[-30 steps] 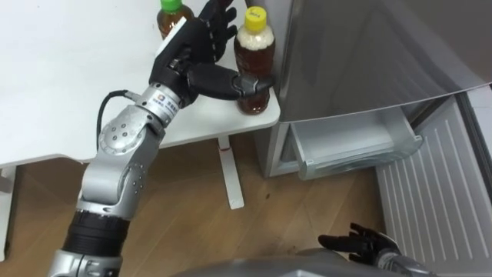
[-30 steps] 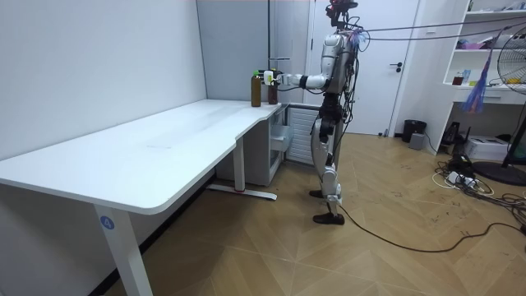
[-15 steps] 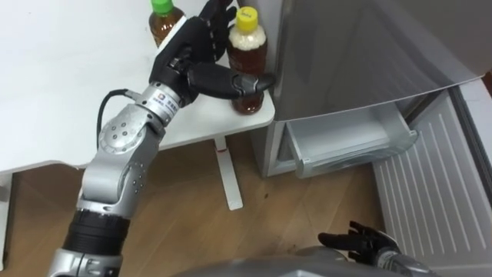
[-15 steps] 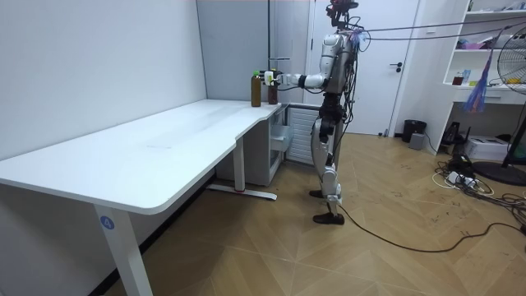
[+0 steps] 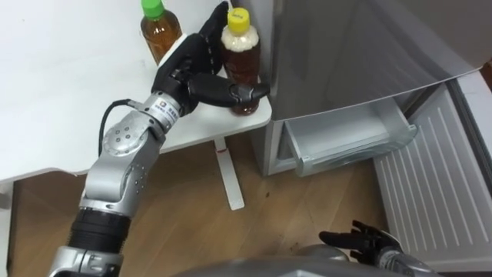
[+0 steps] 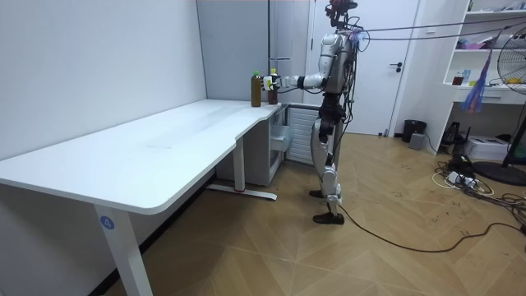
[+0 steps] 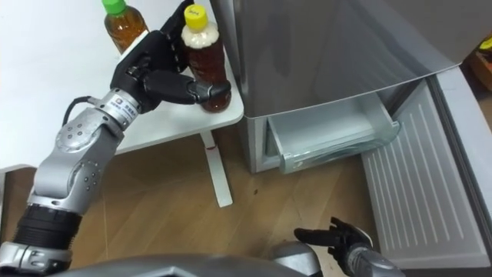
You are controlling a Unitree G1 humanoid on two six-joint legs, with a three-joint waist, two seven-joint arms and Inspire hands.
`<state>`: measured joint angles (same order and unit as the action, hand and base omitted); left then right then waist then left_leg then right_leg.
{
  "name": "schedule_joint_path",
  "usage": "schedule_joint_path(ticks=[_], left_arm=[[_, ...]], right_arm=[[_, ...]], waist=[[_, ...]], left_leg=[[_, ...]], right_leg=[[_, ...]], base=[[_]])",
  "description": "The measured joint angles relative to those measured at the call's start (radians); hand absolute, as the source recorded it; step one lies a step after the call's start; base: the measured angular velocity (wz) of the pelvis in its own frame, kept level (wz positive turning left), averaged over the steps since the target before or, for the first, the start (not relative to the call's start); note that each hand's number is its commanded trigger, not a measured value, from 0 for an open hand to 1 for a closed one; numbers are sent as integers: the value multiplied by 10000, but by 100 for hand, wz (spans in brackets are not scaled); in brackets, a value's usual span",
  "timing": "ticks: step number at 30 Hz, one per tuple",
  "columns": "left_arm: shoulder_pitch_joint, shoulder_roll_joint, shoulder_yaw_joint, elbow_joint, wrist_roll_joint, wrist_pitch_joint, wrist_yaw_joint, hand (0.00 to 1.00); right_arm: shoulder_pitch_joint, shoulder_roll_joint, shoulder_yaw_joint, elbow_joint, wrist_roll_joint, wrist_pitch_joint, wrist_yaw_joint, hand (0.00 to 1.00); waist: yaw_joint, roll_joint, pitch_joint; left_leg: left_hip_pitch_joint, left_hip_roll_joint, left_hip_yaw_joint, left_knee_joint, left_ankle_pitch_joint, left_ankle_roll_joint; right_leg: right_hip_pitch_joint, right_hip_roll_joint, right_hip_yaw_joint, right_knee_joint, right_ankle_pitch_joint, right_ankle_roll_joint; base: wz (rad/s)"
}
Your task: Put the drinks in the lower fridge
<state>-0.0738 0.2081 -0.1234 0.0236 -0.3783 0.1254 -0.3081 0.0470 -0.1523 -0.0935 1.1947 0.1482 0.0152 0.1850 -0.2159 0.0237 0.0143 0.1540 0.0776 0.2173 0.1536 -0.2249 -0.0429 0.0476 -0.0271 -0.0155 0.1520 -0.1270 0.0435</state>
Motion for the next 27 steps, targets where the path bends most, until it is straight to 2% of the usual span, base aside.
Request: schedule_joint_path(ticks=[1, 2, 7, 10, 19, 27], left_arm=[[0, -11, -11, 1, 0, 0, -39, 85], [-3, -21, -10, 1, 0, -1, -61, 100], [-56, -35, -9, 117, -4, -2, -111, 100], [-171, -55, -9, 205, -4, -1, -140, 100], [-284, -162, -205, 672, -7, 39, -135, 100], [-286, -84, -377, 765, 200, 271, 154, 100]], right_arm=[[8, 0, -1, 0, 3, -7, -1, 0], [19, -1, -3, -2, 3, -22, 0, 0], [45, -10, -7, 0, -3, -64, -6, 0], [51, -13, -5, -2, -2, -128, -17, 0], [86, -21, 11, 30, 79, -127, -321, 0], [101, -23, 78, 22, 122, -129, -335, 0]], waist=[[-5, -8, 3], [-6, -12, 4], [-4, -40, 16], [-1, -13, -14], [-11, -67, -24], [17, -91, -28]], left_leg=[[0, 0, 4, 2, 0, 0], [0, 1, 7, 4, 0, 0], [2, 0, 6, 8, 0, 0], [-21, 0, 6, 8, 1, 1], [-8, -9, 17, 7, 1, 2], [-33, -6, 11, 9, 1, 2]], right_leg=[[-1, 0, 2, 0, 0, 0], [-1, 0, 2, 1, 0, 0], [-7, 0, 2, 13, 0, 0], [-96, 1, 9, 63, 2, -2], [-143, 5, 92, 153, -1, 3], [-189, 11, 97, 167, -1, 2]], base=[[0], [0], [0], [-1], [-2], [0]])
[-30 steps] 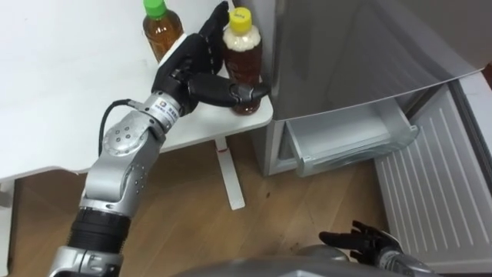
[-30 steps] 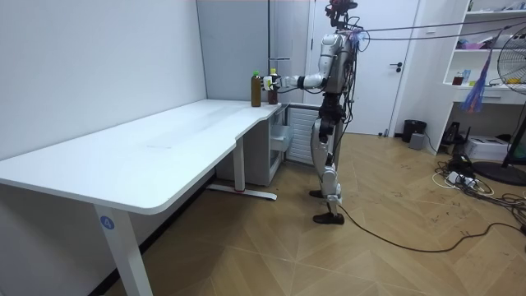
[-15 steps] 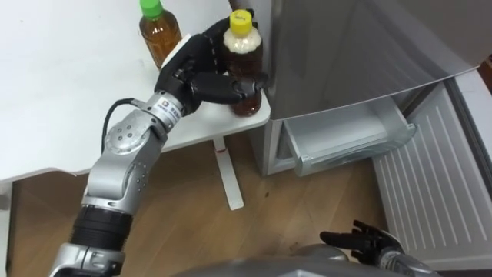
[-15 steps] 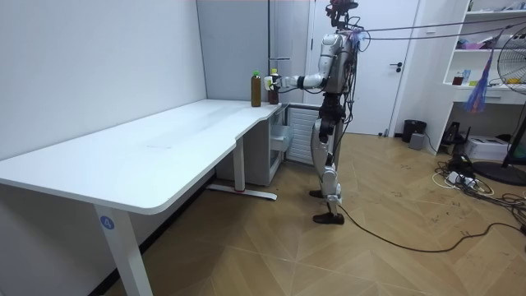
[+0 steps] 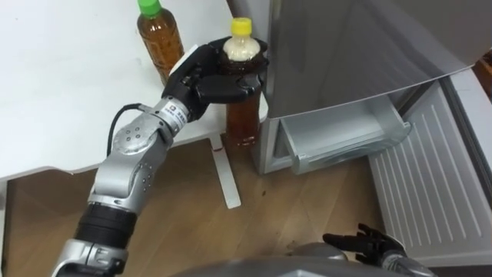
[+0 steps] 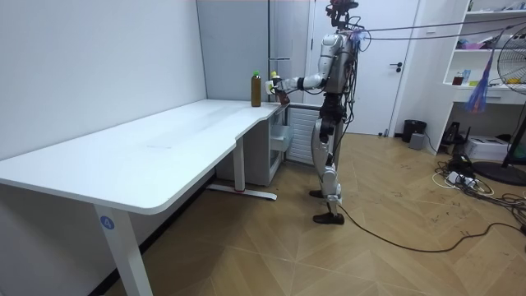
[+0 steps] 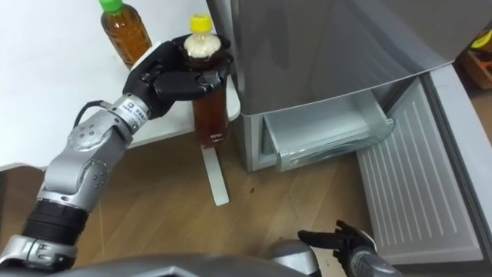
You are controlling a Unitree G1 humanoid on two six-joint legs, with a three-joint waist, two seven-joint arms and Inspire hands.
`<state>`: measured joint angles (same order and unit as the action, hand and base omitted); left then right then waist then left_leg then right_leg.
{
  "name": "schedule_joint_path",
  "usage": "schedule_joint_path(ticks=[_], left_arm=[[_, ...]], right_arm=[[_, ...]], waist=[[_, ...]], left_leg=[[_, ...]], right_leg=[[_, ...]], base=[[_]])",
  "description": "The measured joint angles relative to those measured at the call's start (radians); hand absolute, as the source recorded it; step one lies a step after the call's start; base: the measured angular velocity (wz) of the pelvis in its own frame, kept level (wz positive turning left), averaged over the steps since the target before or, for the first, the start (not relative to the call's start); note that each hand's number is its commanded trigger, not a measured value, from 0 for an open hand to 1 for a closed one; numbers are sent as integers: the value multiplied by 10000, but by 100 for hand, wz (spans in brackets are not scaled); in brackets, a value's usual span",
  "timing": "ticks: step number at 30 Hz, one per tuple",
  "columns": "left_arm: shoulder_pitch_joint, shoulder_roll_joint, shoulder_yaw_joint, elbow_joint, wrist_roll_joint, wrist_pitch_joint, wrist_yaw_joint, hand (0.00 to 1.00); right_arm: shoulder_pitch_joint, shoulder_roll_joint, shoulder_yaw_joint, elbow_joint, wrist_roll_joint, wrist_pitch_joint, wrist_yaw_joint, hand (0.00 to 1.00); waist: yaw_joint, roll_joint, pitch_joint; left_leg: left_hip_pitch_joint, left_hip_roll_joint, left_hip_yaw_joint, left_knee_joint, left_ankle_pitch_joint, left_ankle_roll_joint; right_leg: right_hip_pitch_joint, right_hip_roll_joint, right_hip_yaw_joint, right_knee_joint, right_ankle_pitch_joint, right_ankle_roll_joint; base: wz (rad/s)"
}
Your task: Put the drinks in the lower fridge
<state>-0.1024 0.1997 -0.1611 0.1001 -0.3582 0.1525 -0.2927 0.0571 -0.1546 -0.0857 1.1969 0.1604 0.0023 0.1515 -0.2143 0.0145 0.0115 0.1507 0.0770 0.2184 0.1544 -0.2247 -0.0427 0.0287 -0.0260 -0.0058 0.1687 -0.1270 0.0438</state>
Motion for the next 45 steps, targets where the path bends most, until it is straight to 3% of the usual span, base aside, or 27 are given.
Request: schedule_joint_path(ticks=[5, 10, 18, 25, 33, 39, 43, 45], left_arm=[[0, 4, 6, -129, 552, 3, 20, 100], [-4, 137, 45, -936, 578, -2, 55, 100], [49, -66, -45, -1892, 571, -3, 56, 100], [284, -272, -32, -2489, 572, -5, -211, 100], [430, -245, -53, -2485, 571, -6, -425, 100], [613, -277, -83, -2486, 563, -141, -418, 100], [678, -299, -295, -2585, 565, -361, -401, 100], [745, -318, -351, -2609, 552, -523, -409, 100]], right_arm=[[31, -9, 52, 1, -92, -4, 38, 0], [12, -10, 150, 42, -124, -30, 47, 0], [-52, 9, 272, 203, -66, -118, -93, 0], [-67, -43, 284, 201, -304, -52, -79, 0], [-268, -58, 1174, -234, -1029, -47, -72, 0], [-485, 142, 2315, -413, -1324, -115, 69, 0], [-553, 170, 3312, -1293, -1539, -169, 309, 0], [-544, 197, 3396, -1849, -1830, -183, 552, 0]], waist=[[46, -122, -80], [78, -146, -85], [148, -159, -73], [682, -171, -78], [1264, -275, -52], [1779, -265, -69], [2059, -290, -83], [2160, -303, -89]], left_leg=[[-50, 5, -14, 3, 1, 1], [-20, 14, -27, 3, 1, 1], [-61, 17, -212, 23, 1, 1], [-189, 27, -356, 90, 1, 0], [-274, 23, -580, 124, 1, 0], [-376, 30, -702, 169, 2, -1], [-591, 15, -775, 314, 1, 0], [-702, 13, -828, 383, 1, 0]], right_leg=[[-45, 4, -16, 18, 6, -8], [6, 4, -52, 4, 11, -12], [81, -11, -223, -98, 11, -14], [76, -26, -381, -140, 23, -27], [120, -60, -632, -141, 22, -32], [86, -72, -795, -135, 25, -37], [-25, -114, -876, -103, 24, -37], [-136, -152, -1075, 30, 4, -49]], base=[[0], [1], [6], [5], [8], [5], [8], [7]])
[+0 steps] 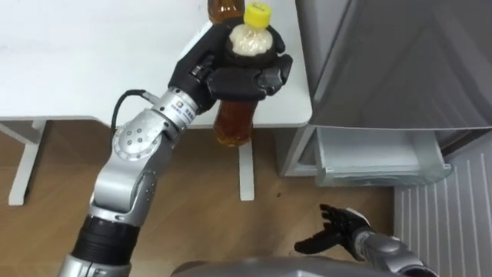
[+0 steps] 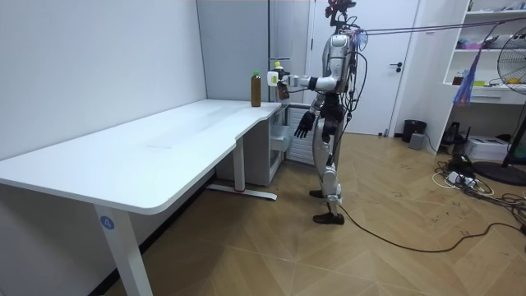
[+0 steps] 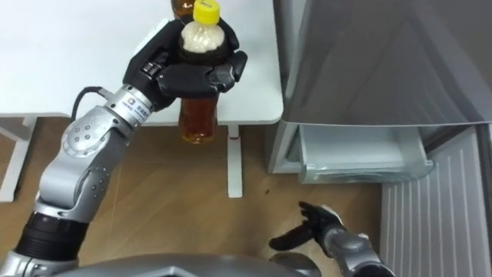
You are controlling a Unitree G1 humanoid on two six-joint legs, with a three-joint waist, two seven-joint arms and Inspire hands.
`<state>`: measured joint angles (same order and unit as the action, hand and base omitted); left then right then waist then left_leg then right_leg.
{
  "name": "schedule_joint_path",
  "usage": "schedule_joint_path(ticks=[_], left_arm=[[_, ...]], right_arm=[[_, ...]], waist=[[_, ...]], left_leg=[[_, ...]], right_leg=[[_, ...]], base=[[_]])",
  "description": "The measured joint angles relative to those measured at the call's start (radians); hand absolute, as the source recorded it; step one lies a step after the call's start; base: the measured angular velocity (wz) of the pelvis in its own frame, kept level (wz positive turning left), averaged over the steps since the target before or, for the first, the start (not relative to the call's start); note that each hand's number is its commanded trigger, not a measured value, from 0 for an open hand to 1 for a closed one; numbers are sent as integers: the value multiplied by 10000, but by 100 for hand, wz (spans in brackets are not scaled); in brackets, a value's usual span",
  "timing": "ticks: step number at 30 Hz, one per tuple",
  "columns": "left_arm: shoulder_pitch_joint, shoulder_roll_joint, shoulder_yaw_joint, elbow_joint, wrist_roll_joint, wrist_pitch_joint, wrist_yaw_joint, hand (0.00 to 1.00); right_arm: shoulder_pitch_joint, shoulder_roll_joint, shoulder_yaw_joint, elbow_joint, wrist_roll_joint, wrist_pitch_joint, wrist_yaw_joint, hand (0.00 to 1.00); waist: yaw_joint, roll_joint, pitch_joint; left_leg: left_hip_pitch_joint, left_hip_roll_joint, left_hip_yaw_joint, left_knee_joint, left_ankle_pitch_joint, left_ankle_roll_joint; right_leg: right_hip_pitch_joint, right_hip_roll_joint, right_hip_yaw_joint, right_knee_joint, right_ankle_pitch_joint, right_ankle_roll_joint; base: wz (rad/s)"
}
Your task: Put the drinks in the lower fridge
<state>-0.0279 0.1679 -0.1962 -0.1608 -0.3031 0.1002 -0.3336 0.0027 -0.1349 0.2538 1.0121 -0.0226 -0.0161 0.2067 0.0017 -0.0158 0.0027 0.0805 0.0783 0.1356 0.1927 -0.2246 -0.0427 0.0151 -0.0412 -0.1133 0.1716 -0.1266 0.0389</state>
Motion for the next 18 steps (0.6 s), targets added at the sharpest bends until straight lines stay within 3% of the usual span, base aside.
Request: schedule_joint_path(ticks=[2, 5, 12, 14, 18], left_arm=[[173, -6, -116, -39, -11, -12, -37, 100], [694, -5, -126, -543, -70, -14, -87, 100], [791, -3, -131, -627, -1217, -278, -199, 100], [990, 27, -126, -624, -1538, -548, -201, 100], [1440, 68, -151, -572, -1661, -601, -290, 100]], right_arm=[[-10, 13, 26, -470, -235, -49, 279, 0], [-12, 37, 105, -1180, -509, -51, 614, 0], [19, 148, 593, -2682, -933, -53, 1260, 0], [41, 148, 673, -3230, -927, -53, 1502, 0], [169, 134, 684, -4171, -915, -26, 1935, 0]], waist=[[32, -8, -11], [71, -36, -19], [316, -218, -10], [321, -294, 22], [316, -386, 67]], left_leg=[[-2, -3, -83, 52, 0, 0], [-11, -4, -101, 54, 0, 0], [23, -19, -134, 120, 0, 0], [48, -24, -185, 120, 0, 0], [40, -20, -311, 121, -2, 0]], right_leg=[[64, -51, -311, 8, -3, -5], [60, -63, -364, 21, -6, -9], [66, -91, -387, 143, -27, -23], [113, -94, -430, 134, -27, -23], [174, -105, -580, 140, -51, -30]], base=[[11], [2], [1], [5], [10]])
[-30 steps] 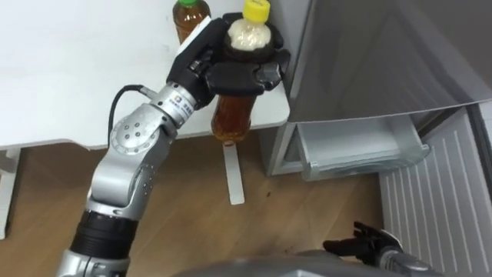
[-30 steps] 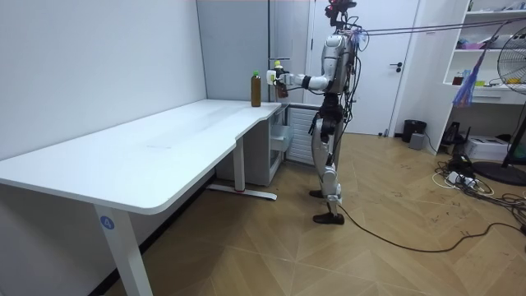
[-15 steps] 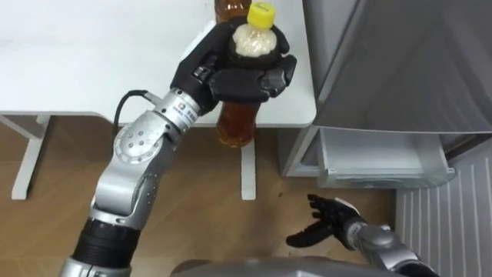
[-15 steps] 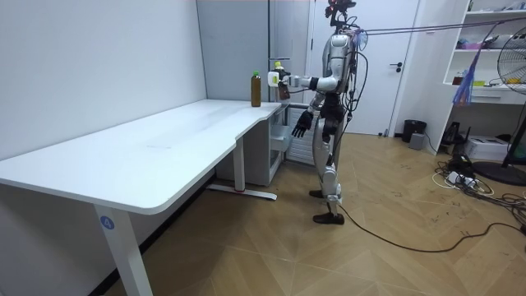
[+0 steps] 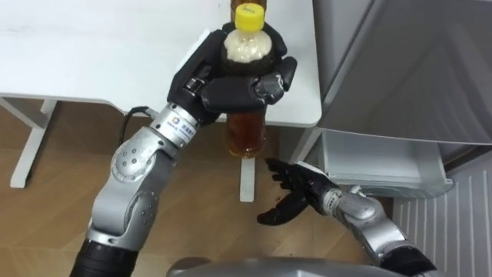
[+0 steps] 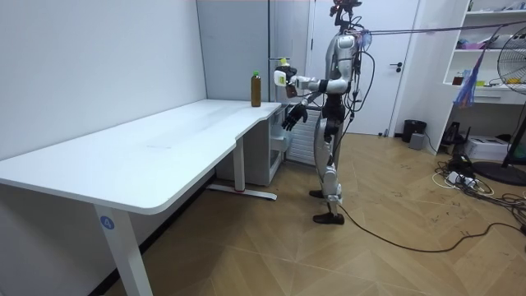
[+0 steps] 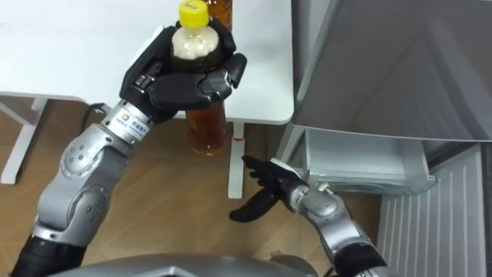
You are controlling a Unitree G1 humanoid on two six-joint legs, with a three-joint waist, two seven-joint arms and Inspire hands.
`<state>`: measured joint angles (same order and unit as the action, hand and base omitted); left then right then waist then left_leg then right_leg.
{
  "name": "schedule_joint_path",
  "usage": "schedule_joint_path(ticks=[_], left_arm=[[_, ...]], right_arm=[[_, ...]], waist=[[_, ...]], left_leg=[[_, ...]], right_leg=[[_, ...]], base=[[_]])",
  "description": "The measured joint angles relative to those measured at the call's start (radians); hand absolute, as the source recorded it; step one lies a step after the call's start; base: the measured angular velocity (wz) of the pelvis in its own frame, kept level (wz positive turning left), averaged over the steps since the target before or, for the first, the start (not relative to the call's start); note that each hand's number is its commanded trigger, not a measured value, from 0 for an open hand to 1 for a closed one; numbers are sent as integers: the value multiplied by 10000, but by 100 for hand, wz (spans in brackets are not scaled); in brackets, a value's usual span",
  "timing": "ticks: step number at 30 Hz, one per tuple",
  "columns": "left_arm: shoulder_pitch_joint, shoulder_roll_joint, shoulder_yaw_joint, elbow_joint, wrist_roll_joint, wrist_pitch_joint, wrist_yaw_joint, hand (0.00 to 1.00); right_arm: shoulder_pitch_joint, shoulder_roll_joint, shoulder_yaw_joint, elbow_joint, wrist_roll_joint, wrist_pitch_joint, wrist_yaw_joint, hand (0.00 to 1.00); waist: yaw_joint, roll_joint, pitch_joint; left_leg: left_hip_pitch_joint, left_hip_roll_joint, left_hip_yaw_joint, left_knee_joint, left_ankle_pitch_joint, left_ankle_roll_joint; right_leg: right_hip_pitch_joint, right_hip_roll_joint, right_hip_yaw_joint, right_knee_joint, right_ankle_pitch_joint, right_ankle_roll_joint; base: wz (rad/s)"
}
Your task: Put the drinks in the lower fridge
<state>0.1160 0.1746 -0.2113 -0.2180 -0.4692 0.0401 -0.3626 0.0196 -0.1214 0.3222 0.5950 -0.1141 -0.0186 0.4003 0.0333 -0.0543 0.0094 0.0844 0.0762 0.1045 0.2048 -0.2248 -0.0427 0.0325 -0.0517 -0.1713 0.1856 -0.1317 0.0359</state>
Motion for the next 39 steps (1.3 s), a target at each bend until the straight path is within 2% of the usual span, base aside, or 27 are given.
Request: schedule_joint_path(ticks=[2, 9, 11, 20, 28, 39], left_arm=[[47, 9, -110, 262, 0, 2, -27, 100], [103, 8, -197, 435, -15, 1, -417, 100], [107, 12, -303, 672, -368, -8, -421, 100], [92, 35, -507, 1434, -491, -6, -499, 100], [89, 31, -555, 1650, -740, -8, -690, 100], [81, -33, -619, 1650, -850, -94, -692, 100]], right_arm=[[10, 42, -2, -602, 113, -1, 279, 0], [29, 138, 6, -1091, 392, -5, 801, 0], [42, 109, 76, -1226, 581, 0, 946, 0], [41, 77, 121, -1381, 1931, 0, 1720, 0], [44, 9, 112, -1395, 2258, 158, 2240, 0], [255, -64, 85, -1397, 3401, 351, 2364, 0]], waist=[[-10, 23, 13], [-15, 109, 44], [-32, 135, 58], [-76, 131, 56], [-108, 122, 58], [-76, 84, 45]], left_leg=[[-31, 1, -49, -1, 0, 0], [-60, -2, -118, -1, -1, -1], [-96, -7, -127, -13, -1, -1], [-112, -10, -193, 9, -1, -1], [-103, -34, -210, 14, -1, -1], [-103, -36, -190, -5, 0, -1]], right_leg=[[6, 0, -44, 5, 0, -1], [19, -6, -101, 28, -25, 3], [8, -12, -102, 28, -34, 6], [-136, -40, -193, 205, -64, -16], [-143, -59, -232, 206, -71, -27], [-157, -59, -204, 218, -100, -18]], base=[[6], [3], [0], [-1], [0], [0]])
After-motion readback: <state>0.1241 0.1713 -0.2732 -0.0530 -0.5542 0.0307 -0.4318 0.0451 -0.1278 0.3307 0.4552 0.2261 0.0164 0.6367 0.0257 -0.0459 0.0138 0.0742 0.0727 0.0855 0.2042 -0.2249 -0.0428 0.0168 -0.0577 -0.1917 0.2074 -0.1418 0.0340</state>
